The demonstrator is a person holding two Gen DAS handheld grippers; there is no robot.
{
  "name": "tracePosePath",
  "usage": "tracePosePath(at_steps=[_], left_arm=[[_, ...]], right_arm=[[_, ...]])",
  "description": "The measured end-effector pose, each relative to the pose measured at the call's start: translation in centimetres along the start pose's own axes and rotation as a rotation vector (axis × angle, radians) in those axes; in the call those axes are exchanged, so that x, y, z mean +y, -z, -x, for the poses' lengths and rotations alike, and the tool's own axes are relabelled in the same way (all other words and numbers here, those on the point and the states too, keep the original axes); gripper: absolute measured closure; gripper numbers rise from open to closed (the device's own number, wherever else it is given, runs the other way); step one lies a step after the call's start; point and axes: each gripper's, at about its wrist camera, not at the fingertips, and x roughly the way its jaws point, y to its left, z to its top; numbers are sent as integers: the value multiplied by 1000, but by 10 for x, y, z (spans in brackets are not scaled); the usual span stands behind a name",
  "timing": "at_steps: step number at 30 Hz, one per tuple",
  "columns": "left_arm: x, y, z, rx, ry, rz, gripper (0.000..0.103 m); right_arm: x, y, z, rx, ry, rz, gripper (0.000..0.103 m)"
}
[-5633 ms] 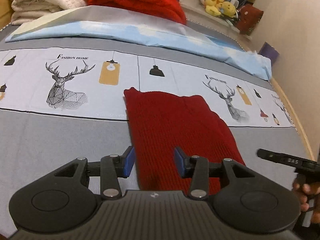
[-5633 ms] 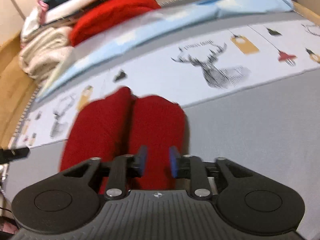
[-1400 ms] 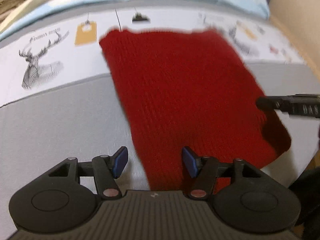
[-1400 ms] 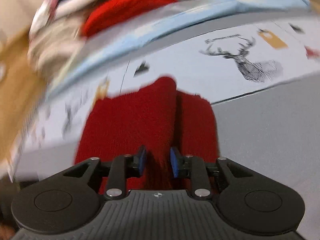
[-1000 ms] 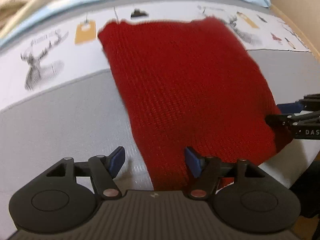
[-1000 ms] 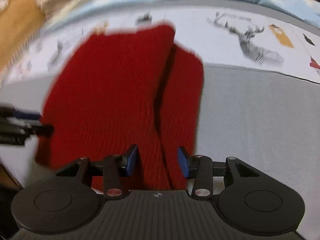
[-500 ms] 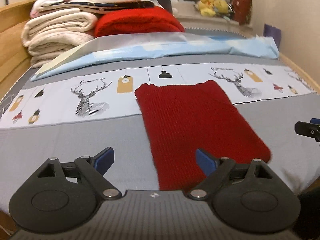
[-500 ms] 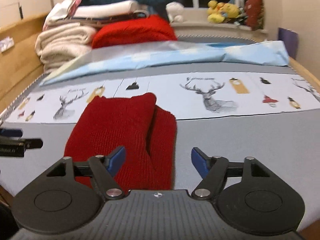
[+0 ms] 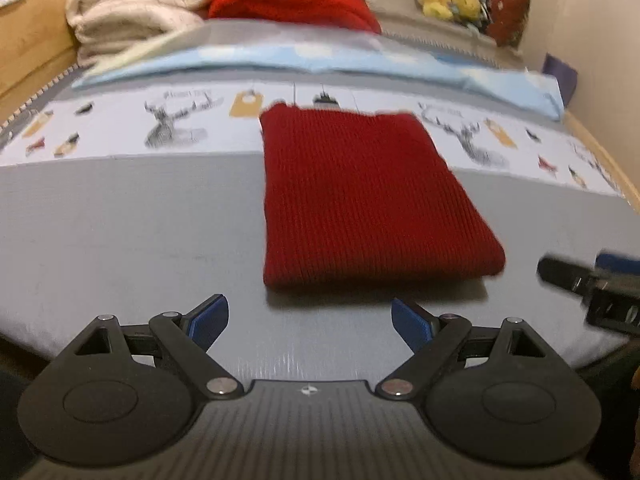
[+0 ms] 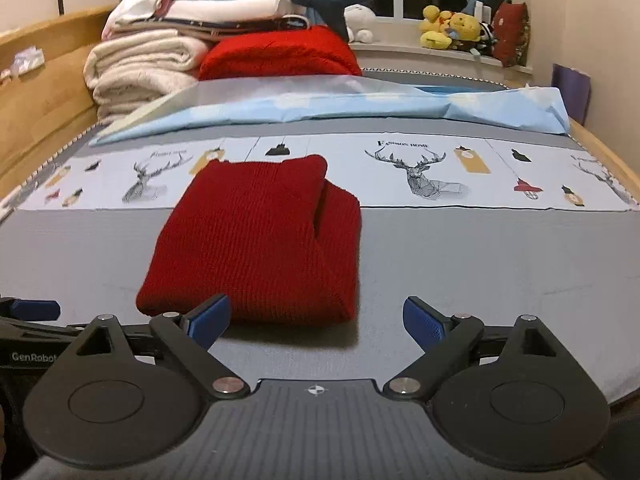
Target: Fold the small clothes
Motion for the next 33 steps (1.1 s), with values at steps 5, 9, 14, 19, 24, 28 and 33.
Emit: tracePosePath(at_steps=[5, 9, 14, 19, 24, 28, 33], left_arm=[[7, -6, -11, 1, 3, 38, 11], [6, -7, -11, -13, 2, 32, 11], [3, -7, -11, -21, 16, 15, 11], [-1, -6, -12, -27, 23, 2, 11], [-3, -5, -12, -29, 26, -8, 11], [-5, -4, -12, -34, 27, -15, 11], [-5, -3, -12, -34, 26, -16, 11]], right_arm=[[3, -2, -19, 28, 9, -33, 10], [10, -1, -24, 23, -6, -21, 10], [20, -2, -28, 16, -25, 15, 10], [25, -3, -28, 11, -34, 31, 10], [27, -3, -27, 9, -39, 40, 10], [26, -3, -27, 8, -42, 50, 10], [27, -3, -27, 7, -42, 49, 10]])
